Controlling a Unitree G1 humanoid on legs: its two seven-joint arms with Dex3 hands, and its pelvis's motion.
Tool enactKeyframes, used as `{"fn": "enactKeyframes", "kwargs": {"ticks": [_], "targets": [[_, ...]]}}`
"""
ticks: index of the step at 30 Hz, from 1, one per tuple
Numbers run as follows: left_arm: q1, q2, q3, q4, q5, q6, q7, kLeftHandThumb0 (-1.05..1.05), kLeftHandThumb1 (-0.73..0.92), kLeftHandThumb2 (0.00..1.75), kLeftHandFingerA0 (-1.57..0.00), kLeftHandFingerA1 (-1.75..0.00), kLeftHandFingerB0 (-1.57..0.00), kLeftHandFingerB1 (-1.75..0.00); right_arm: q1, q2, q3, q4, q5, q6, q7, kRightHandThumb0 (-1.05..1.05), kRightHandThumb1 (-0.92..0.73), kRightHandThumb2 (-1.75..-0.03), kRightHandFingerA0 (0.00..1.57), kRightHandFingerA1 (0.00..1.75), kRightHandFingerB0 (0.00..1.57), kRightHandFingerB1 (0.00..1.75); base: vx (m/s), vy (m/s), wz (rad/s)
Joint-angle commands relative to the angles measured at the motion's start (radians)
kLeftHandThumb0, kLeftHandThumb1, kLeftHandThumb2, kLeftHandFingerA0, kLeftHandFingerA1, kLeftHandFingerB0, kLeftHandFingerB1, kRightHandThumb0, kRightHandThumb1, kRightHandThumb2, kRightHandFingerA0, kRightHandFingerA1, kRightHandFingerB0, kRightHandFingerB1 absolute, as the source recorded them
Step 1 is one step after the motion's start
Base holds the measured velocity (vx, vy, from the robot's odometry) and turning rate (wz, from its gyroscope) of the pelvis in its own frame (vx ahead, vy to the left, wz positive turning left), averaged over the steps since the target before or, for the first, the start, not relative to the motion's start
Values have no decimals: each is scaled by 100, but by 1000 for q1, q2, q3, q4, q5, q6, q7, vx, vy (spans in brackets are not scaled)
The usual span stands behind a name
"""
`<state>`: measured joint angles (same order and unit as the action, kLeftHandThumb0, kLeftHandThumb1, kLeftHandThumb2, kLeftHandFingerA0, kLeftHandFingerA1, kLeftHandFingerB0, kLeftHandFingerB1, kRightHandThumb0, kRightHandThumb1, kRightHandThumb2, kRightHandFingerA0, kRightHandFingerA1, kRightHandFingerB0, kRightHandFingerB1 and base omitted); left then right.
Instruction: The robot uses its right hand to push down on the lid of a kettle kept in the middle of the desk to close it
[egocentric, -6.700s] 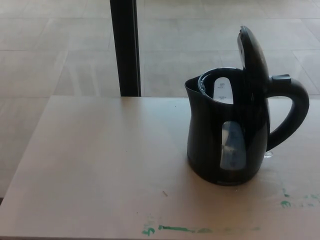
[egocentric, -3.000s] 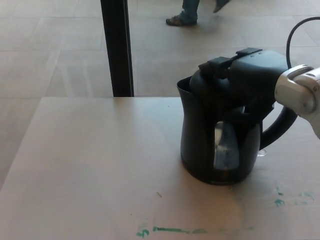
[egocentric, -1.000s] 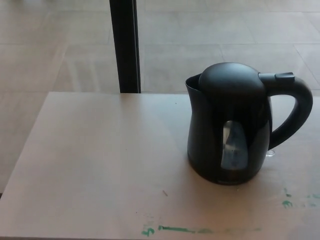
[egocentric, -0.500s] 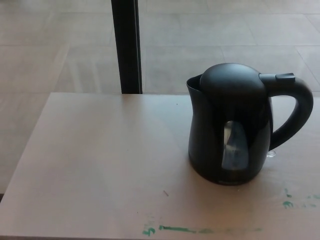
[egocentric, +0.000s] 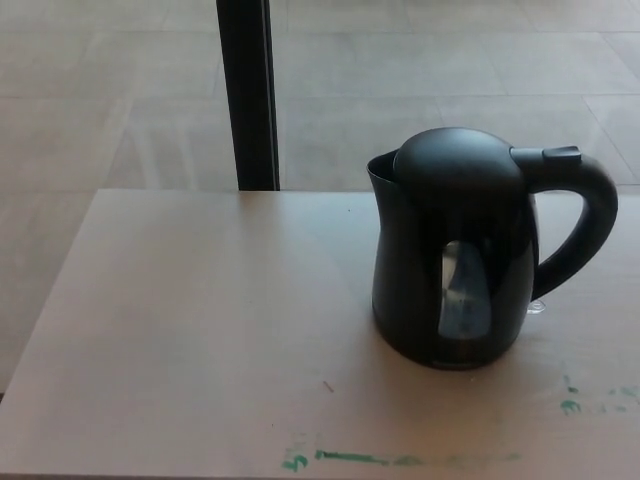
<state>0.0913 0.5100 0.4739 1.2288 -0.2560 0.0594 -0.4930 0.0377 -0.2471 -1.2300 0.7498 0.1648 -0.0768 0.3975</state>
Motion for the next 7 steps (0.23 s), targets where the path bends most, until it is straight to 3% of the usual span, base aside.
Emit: {"fn": "enactKeyframes", "kwargs": {"ticks": [1,3,4,5,6,7], "targets": [[-2,21,-3,14,0,6,15,-70,53,89,-49,-60,-28,-47,21,1,-29,103,149,-71,-179,-78,-64,-99,35,56,13,45,0,0,0],[-12,22,-4,19,0,7,13,-70,53,89,-49,-60,-28,-47,21,-10,-16,132,161,-68,-184,-78,-64,-99,35,56,13,45,0,0,0],[-17,22,-2,23,-1,14,22,-65,65,60,-55,-50,-34,-33,25,-11,-10,131,161,-55,-184,-76,-81,-65,41,45,13,31,0,0,0],[-16,21,2,22,-5,8,17,-66,65,60,-53,-51,-34,-34,35,-9,5,126,166,-42,-178,-79,-66,-102,34,56,7,36,0,0,0],[-4,25,-9,-6,1,6,6,-67,66,60,-55,-57,-37,-35,27,-4,1,129,196,-6,-191,-74,-83,-65,38,45,9,26,0,0,0],[-2,24,-5,-9,-4,15,13,-72,54,90,-54,-65,-32,-48,27,-6,7,137,197,-3,-207,-75,-83,-66,43,45,11,26,0,0,0]]}}
